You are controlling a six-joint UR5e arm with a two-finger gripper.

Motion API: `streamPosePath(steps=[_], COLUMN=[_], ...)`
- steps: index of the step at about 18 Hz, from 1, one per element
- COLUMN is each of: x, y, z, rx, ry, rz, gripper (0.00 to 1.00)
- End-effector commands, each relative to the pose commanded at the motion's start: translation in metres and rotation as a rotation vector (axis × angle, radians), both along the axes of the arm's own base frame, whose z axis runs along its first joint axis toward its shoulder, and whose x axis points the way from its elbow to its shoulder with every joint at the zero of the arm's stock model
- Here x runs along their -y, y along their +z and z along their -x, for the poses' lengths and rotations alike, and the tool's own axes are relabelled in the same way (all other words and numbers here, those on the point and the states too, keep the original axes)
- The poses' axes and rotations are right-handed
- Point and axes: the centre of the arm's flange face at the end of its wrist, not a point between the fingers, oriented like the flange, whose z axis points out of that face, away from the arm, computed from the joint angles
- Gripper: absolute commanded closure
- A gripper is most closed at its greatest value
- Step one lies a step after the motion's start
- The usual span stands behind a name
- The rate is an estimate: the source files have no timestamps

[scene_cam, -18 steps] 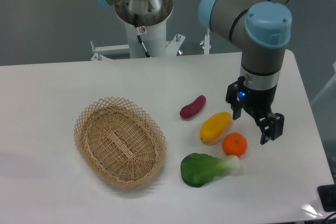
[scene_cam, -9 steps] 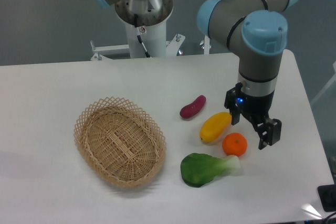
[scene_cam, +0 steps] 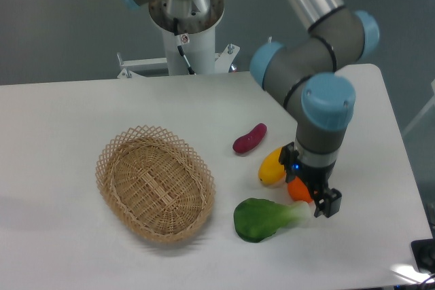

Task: Pick up the green vegetable from the table
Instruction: 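Lower the gripper around the leafy end of the bok choy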

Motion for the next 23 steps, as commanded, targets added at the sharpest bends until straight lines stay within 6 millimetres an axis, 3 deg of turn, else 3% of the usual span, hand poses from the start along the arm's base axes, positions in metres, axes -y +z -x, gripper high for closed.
streamPosePath(steps=[6, 11, 15, 19, 23], x=[-0.01, -0.01, -0.022, -0.018, -0.016], y=[-0.035, -0.044, -0.056, -0.073, -0.077], z=[-0.005, -0.009, -0.015, -0.024, -0.026], rx=[-0.027, -0.05, -0.066, -0.063, -0.071], ry=[-0.017, -0.019, -0.028, -0.03, -0.039], rz=[0.099, 0.086, 0.076, 0.079, 0.076], gripper=[0.0, 0.0, 0.0, 0.0, 0.0])
